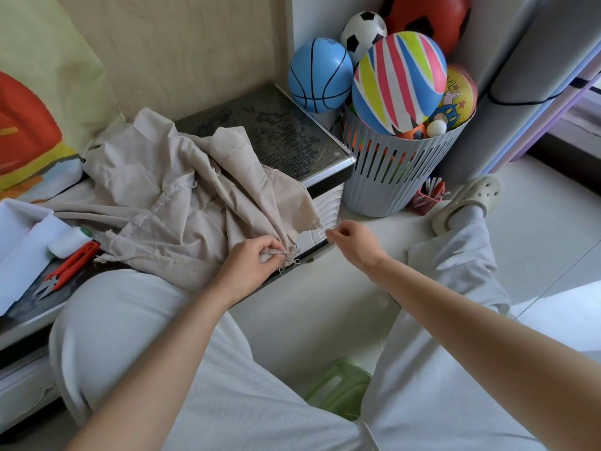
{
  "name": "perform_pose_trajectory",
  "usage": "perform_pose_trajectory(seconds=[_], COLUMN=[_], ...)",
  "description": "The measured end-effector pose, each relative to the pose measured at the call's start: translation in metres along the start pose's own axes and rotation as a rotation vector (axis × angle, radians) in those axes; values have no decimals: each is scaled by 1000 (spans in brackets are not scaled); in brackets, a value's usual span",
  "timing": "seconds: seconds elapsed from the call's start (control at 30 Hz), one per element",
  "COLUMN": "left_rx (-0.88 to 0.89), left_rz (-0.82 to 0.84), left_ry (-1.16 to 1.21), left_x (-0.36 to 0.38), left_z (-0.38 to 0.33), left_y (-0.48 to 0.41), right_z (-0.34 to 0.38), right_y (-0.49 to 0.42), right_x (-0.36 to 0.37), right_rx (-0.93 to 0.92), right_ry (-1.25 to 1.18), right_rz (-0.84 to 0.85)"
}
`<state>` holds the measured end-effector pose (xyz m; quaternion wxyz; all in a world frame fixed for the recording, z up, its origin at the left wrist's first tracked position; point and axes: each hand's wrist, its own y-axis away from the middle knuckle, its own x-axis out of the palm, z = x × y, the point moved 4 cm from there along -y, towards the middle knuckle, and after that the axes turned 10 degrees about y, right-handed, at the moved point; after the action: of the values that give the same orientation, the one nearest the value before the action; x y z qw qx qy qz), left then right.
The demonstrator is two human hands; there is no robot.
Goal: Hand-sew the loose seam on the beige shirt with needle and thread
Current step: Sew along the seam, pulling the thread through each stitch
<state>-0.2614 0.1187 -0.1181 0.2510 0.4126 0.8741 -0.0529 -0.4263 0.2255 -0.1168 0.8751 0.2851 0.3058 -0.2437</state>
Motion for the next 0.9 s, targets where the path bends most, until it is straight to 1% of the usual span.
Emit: perform_pose_trajectory(seconds=[0.1, 0.17, 0.23, 0.4, 0.6, 0.67, 0.77, 0.9], left_rx=[-5, -8, -8, 11, 26, 26, 25, 29], left_rz=[-3, -4, -4, 3, 40, 45, 46, 55], left_ry=[-2, -5, 3, 6, 60, 70, 70, 59], left_x=[0, 0, 0, 0, 1, 2, 2, 2], left_z=[0, 0, 0, -2, -5, -5, -5, -6], left_y=[0, 0, 0, 0, 1, 1, 2, 1], right_z=[-17, -23, -22, 0, 26, 30, 29, 27], right_y=[-6, -6, -4, 0, 8, 10, 8, 7], right_x=[-1, 2, 8, 18, 24, 25, 24, 22], right_rx=[120, 142, 104, -85, -286, -297, -257, -227], right_ry=[-57, -27, -16, -42, 73, 100, 81, 122], right_rz=[-52, -37, 2, 94, 170, 166, 119, 115])
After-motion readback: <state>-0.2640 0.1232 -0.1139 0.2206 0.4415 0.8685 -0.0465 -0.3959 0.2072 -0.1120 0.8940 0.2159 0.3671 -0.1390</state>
